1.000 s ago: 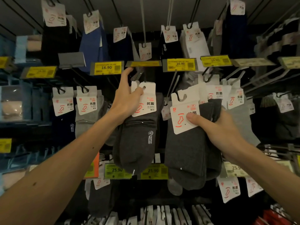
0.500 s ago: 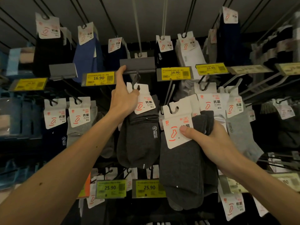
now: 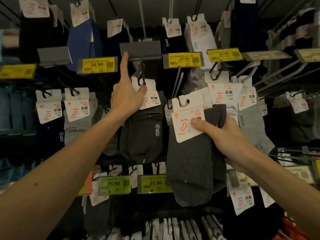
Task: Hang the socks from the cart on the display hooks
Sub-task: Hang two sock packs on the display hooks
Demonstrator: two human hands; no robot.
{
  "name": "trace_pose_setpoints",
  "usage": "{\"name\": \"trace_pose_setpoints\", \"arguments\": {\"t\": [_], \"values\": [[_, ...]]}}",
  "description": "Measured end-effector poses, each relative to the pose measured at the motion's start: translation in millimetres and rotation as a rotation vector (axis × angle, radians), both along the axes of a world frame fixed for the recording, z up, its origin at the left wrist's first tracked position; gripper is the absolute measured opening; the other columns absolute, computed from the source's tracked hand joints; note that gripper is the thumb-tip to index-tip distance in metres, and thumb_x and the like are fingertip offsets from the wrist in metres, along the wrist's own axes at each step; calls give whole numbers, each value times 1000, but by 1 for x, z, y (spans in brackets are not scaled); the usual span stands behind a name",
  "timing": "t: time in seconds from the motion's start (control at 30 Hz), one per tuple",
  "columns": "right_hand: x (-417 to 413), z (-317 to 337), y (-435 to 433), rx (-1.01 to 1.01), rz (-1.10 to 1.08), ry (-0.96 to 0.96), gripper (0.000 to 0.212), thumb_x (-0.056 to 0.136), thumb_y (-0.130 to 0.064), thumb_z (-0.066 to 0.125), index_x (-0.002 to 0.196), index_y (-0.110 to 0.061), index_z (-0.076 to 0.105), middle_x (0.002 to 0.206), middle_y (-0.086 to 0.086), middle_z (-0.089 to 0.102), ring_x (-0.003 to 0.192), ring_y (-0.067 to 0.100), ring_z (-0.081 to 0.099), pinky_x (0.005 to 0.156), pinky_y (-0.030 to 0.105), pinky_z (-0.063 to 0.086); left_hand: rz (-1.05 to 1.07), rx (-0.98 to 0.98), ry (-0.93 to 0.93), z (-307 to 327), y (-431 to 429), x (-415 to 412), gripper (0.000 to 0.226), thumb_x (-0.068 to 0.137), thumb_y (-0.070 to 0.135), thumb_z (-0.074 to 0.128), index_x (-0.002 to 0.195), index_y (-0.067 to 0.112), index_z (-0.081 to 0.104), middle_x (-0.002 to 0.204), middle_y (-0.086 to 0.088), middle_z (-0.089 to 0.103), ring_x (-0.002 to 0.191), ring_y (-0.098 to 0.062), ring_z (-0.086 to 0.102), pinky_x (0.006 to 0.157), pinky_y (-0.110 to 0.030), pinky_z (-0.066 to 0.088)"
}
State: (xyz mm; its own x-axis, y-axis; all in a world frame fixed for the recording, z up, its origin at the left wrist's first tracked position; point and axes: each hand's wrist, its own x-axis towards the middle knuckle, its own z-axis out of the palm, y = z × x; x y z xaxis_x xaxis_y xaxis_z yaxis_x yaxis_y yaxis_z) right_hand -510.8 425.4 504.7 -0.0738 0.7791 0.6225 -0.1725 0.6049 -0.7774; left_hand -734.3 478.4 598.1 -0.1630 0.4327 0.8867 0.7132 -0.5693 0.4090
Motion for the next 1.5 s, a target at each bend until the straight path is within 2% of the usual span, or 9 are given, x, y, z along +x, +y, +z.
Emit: {"name": "trace_pose_setpoints", "arguments": {"t": [0.1, 0.17, 0.27, 0.37, 0.53, 0.63, 0.93, 1.33, 1.5], "values": [[0, -4, -4, -27, -3, 3, 29, 87, -19, 71, 116, -18, 69, 101, -6, 78, 92, 9, 74, 71, 19, 59, 38, -60, 48, -12, -12, -5, 88, 93, 25, 66, 158, 35, 7, 115, -8, 65, 107, -25, 62, 95, -38, 48], [-1, -10, -7, -45, -9, 17, 25, 87, -19, 70, 113, -19, 70, 100, -6, 78, 90, 8, 74, 68, 17, 58, 96, -67, 121, -33, -23, -5, 64, 93, 27, 64, 150, 28, 36, 132, -6, 53, 127, -26, 46, 101, -24, 32], [-6, -22, -10, -79, -3, 9, 22, 87, -19, 69, 109, -19, 71, 98, -6, 78, 89, 8, 74, 66, 16, 57, 93, 73, 175, -75, -46, -2, 26, 91, 24, 66, 117, 22, 64, 121, 6, 43, 119, -12, 35, 94, -12, 22], [-16, -35, -13, -123, 5, 11, 19, 86, -19, 70, 104, -20, 71, 93, -6, 78, 86, 9, 75, 62, 16, 57, -17, 145, 149, -110, -69, 2, 17, 89, 29, 67, 106, 27, 63, 118, 11, 42, 112, -6, 37, 91, -10, 27], [-32, -65, -29, -157, 39, 8, 30, 72, -23, 71, 103, -21, 72, 95, -3, 78, 86, 11, 75, 63, 18, 58, -511, -404, -228, -158, -96, 21, 41, 79, 58, 71, 110, 33, 59, 97, 7, 65, 90, -8, 65, 76, -23, 52], [-43, -99, -40, -178, 42, 11, 31, 72, -22, 69, 103, -21, 72, 97, -3, 78, 87, 11, 75, 64, 18, 57, -623, -502, -385, -194, -107, 28, 57, 67, 60, 73, 112, 31, 54, 92, 10, 69, 87, -2, 68, 73, -20, 54], [-87, -219, -56, -476, -6, 38, 34, 69, -34, 67, 101, -23, 70, 92, -5, 78, 84, 9, 74, 63, 19, 57, -450, -743, -490, -305, -121, -13, 65, 66, 26, 92, 113, 26, 48, 105, -1, 67, 93, -6, 68, 83, -31, 59], [-139, -257, -58, -598, 27, -18, 18, 94, -27, 61, 108, -24, 72, 99, -7, 78, 93, 9, 73, 76, 25, 59, -560, -959, -938, -339, -135, -102, 39, 85, 13, 73, 122, 19, 64, 105, -4, 76, 101, -21, 72, 94, -41, 55], [-151, -254, -47, -627, -9, -48, 22, 91, -31, 66, 110, -23, 73, 102, -1, 78, 97, 16, 73, 86, 38, 57, -419, -938, -1039, -334, -130, -141, 27, 93, 34, 66, 116, 18, 67, 91, -5, 78, 77, -16, 74, 61, -27, 58]]}}
